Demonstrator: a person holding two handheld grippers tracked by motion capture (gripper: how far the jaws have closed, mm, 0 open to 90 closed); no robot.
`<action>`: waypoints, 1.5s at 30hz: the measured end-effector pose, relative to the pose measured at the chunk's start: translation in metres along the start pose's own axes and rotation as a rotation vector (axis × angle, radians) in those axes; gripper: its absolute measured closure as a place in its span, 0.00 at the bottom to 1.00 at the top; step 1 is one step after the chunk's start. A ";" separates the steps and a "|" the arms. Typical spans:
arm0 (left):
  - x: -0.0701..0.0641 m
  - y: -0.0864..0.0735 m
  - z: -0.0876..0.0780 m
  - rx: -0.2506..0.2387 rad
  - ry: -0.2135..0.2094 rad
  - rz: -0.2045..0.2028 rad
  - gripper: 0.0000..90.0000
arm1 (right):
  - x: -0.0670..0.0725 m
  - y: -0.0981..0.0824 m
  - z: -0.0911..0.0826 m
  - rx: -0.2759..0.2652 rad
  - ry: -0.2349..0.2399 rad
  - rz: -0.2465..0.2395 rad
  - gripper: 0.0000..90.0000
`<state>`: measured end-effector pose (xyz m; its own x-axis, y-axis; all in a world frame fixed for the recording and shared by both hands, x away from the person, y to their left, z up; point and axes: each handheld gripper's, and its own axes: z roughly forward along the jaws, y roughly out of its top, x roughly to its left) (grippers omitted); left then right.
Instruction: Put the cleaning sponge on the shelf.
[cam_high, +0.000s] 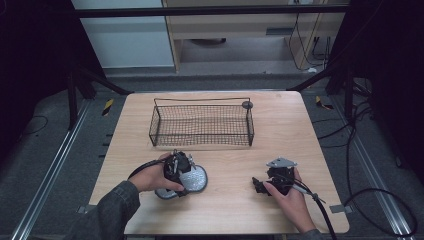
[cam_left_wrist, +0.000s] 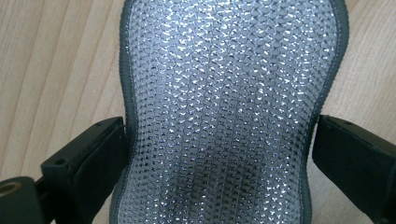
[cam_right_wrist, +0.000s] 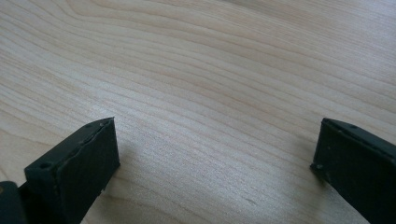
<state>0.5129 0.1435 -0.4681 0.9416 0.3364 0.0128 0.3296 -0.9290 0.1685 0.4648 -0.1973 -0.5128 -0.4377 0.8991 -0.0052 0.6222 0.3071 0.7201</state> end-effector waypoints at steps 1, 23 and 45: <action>0.000 0.000 0.000 -0.002 -0.001 -0.001 0.03 | 0.000 0.000 0.000 0.001 0.000 0.001 0.00; 0.008 0.001 0.003 0.007 -0.026 0.013 0.02 | 0.001 0.000 0.000 0.002 0.005 0.004 0.00; 0.009 -0.005 0.006 -0.041 0.012 -0.038 0.06 | 0.001 0.000 0.000 0.002 0.006 -0.001 0.00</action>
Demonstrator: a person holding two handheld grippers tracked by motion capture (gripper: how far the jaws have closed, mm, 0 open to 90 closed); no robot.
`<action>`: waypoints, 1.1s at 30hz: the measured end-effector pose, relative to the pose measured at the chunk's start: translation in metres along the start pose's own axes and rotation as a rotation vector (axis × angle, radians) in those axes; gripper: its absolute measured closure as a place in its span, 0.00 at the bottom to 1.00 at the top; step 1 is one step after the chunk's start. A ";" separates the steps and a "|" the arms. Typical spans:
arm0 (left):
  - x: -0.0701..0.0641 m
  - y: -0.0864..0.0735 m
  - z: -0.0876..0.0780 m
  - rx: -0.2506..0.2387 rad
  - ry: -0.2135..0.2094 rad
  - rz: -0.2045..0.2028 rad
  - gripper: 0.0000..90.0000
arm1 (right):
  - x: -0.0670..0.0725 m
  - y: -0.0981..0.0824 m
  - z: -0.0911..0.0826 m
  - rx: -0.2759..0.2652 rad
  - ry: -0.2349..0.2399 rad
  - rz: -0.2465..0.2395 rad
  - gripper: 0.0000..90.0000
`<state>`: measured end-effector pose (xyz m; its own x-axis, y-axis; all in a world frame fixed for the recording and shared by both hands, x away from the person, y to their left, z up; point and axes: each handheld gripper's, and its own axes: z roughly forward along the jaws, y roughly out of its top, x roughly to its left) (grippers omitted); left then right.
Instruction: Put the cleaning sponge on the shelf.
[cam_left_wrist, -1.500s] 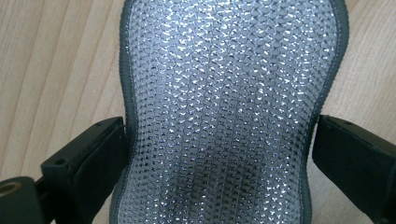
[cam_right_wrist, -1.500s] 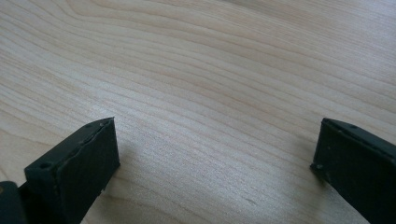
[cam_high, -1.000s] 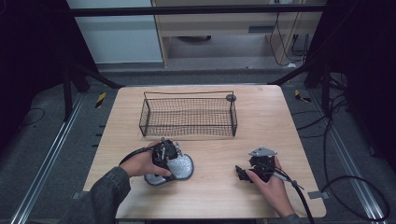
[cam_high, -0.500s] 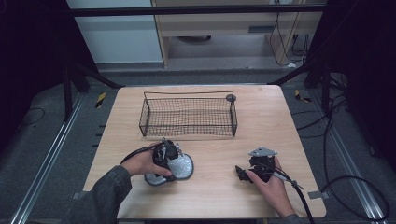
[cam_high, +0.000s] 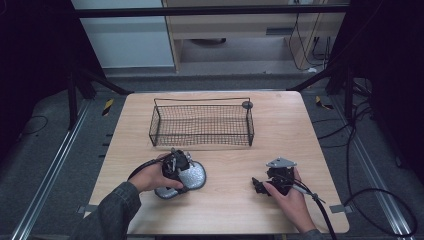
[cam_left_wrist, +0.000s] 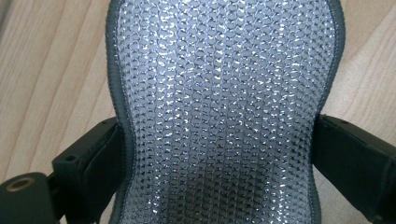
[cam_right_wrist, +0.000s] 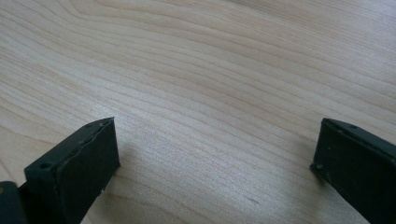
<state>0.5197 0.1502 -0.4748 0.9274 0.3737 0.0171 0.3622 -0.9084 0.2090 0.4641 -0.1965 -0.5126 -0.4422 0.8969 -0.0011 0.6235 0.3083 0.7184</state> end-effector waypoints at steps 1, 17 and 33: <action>0.000 0.000 0.001 -0.002 0.004 -0.003 0.07 | 0.000 0.000 0.000 0.000 0.000 0.000 0.00; -0.003 0.000 -0.002 -0.007 0.010 0.002 0.14 | 0.000 0.000 0.000 -0.002 -0.004 -0.004 0.00; 0.000 0.003 -0.041 -0.087 0.121 0.029 0.14 | 0.000 0.000 0.000 -0.001 -0.003 -0.003 0.00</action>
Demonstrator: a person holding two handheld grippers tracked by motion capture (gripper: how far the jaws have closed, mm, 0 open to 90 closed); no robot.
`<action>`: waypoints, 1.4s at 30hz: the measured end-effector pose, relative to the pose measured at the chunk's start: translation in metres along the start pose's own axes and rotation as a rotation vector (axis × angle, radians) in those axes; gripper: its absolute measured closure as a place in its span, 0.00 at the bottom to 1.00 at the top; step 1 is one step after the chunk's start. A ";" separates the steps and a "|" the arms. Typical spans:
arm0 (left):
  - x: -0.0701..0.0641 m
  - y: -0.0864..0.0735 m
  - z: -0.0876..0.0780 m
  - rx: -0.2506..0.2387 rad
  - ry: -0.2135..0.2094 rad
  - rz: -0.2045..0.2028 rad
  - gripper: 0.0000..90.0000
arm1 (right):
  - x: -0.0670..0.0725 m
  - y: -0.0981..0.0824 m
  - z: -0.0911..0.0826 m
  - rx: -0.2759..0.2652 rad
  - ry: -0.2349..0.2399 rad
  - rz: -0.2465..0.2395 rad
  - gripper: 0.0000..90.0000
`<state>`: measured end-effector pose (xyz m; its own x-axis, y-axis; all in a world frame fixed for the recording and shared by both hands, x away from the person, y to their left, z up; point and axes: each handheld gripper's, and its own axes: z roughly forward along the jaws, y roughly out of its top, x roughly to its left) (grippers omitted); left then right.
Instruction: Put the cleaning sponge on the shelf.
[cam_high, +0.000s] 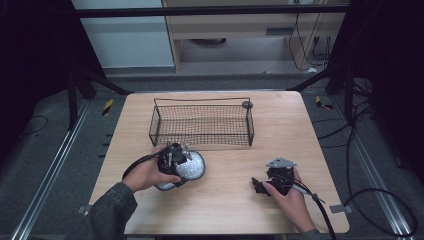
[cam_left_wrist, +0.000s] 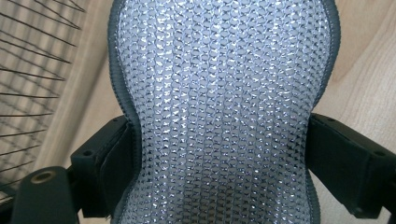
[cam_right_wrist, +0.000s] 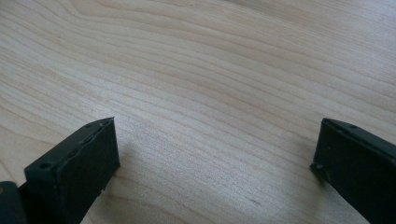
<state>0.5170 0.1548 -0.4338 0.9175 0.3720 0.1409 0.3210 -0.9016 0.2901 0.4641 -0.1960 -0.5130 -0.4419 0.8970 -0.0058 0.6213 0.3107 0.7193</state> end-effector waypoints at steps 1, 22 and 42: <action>0.001 0.000 -0.003 -0.003 0.007 0.003 0.14 | 0.000 0.000 0.000 0.000 0.000 0.000 0.00; 0.024 0.023 -0.046 -0.036 0.163 0.069 0.15 | 0.000 0.000 0.000 -0.001 0.000 0.000 0.00; 0.049 0.041 -0.069 -0.035 0.290 0.146 0.15 | 0.001 0.000 0.001 -0.005 0.001 0.003 0.00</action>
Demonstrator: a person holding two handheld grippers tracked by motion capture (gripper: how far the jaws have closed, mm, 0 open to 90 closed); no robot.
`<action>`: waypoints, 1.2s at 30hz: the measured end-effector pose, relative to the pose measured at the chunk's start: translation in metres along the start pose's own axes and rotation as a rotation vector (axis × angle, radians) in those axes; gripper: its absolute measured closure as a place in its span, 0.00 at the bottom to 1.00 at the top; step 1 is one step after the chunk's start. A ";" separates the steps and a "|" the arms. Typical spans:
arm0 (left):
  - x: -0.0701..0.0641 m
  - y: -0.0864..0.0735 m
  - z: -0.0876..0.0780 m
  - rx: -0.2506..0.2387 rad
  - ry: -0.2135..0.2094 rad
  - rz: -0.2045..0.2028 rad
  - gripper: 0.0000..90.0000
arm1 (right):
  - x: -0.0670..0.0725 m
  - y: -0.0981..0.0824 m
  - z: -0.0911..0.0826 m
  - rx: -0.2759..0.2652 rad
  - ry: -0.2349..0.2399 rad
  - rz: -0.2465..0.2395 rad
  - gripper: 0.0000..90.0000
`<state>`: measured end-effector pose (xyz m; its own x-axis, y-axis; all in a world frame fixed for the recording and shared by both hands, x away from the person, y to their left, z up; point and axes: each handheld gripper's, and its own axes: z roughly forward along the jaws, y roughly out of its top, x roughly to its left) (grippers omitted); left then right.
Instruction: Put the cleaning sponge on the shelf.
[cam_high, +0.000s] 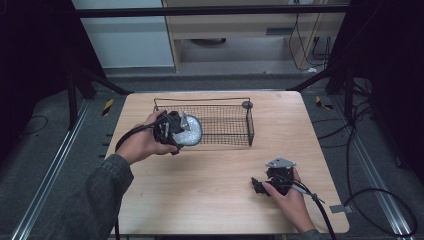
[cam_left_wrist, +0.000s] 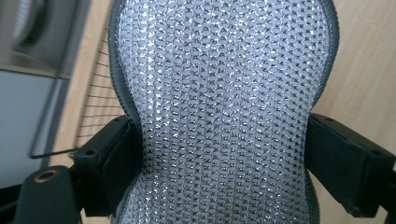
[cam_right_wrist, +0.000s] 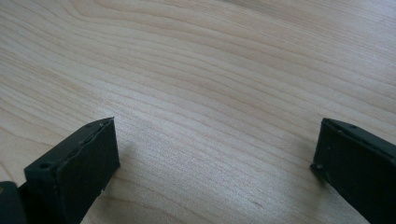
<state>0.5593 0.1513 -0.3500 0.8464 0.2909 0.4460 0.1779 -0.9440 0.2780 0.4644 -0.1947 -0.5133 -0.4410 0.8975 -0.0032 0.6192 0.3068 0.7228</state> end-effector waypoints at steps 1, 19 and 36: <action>0.002 0.001 0.000 -0.001 0.006 0.004 0.15 | 0.000 0.000 0.000 0.000 0.000 0.000 0.00; 0.027 0.005 -0.004 -0.017 0.080 0.045 0.15 | 0.000 0.000 0.000 0.000 0.000 0.000 0.00; 0.057 0.007 0.009 -0.028 0.098 0.058 0.15 | 0.001 0.001 0.000 0.000 -0.001 0.006 0.00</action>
<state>0.6131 0.1604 -0.3299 0.8018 0.2510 0.5424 0.1145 -0.9553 0.2727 0.4644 -0.1933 -0.5132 -0.4367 0.8996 0.0004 0.6220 0.3016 0.7226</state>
